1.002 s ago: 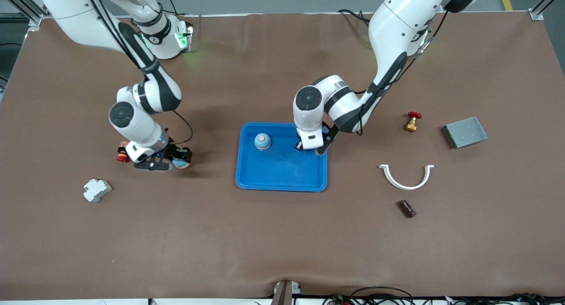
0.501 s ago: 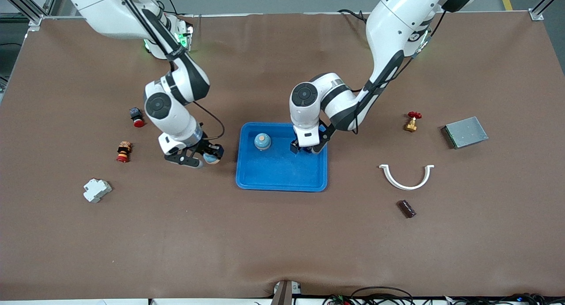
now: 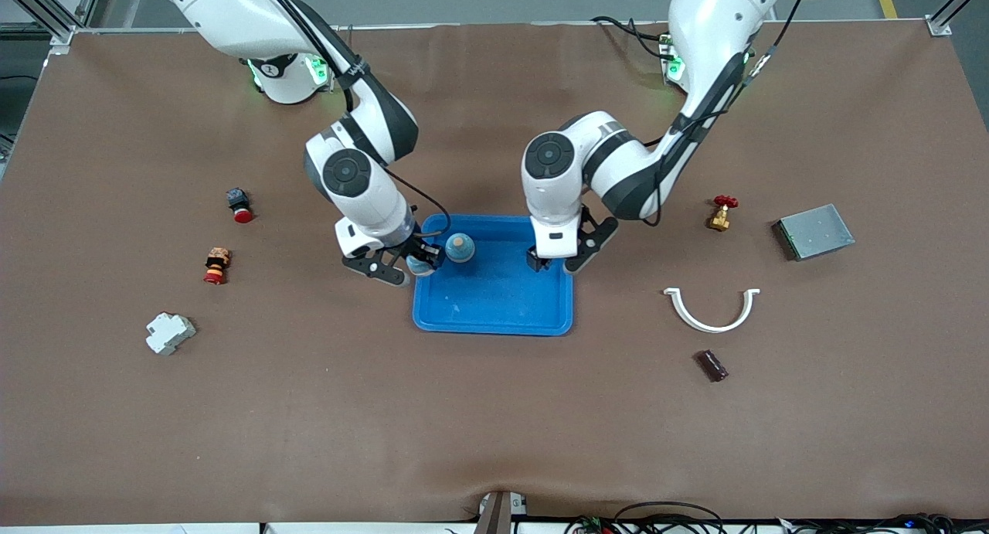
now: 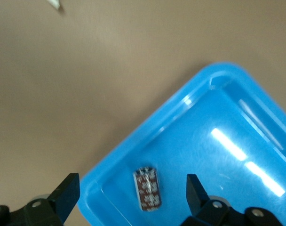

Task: Place electrolytic capacitor and blue bell in tray
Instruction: 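Carry the bell to the tray while the left gripper returns to the capacitor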

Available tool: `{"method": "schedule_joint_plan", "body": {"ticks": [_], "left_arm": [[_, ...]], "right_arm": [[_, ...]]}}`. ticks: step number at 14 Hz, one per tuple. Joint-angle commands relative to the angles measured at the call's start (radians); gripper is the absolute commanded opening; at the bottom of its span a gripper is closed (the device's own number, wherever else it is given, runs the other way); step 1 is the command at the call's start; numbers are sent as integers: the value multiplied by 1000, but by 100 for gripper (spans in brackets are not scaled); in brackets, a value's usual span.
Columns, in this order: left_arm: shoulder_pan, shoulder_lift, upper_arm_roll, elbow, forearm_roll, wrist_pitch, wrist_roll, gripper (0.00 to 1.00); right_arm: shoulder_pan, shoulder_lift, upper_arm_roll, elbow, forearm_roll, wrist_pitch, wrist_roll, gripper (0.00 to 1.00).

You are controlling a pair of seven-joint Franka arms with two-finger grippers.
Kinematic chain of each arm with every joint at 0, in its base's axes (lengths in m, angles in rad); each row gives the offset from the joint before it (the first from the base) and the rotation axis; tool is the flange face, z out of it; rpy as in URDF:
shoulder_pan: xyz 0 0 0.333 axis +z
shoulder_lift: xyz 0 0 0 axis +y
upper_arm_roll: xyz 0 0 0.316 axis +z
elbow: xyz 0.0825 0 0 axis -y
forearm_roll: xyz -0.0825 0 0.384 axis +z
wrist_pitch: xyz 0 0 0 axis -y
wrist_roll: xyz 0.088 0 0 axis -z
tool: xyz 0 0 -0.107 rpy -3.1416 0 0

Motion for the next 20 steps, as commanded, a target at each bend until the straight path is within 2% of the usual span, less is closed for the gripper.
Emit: {"method": "schedule_joint_plan", "body": {"ticks": [1,4,7,11,15,20], "left_arm": [[31,-60,-7,-23,5,-36,57,100],[94,-111,-13,-25,-33,-85,216,100],[178,-169,-13,-26,-97,-153,433,100],[325,-229,-13,-45,-143,-187,739,100],[456,-221,-13,-33,-143,-156,992,100],[551,-130,-10,23,-137,-35,1091,100]], "right_arm": [[43,88,-29,106,-51,-23,81,0],[68,147,-40,165,-109,-25,153,0],[92,190,-45,206,-120,-25,197,0],[140,223,-80,231,-132,-21,230,0],[173,250,-104,254,-139,-18,263,0],[203,281,-120,289,-139,-17,283,0]]}}
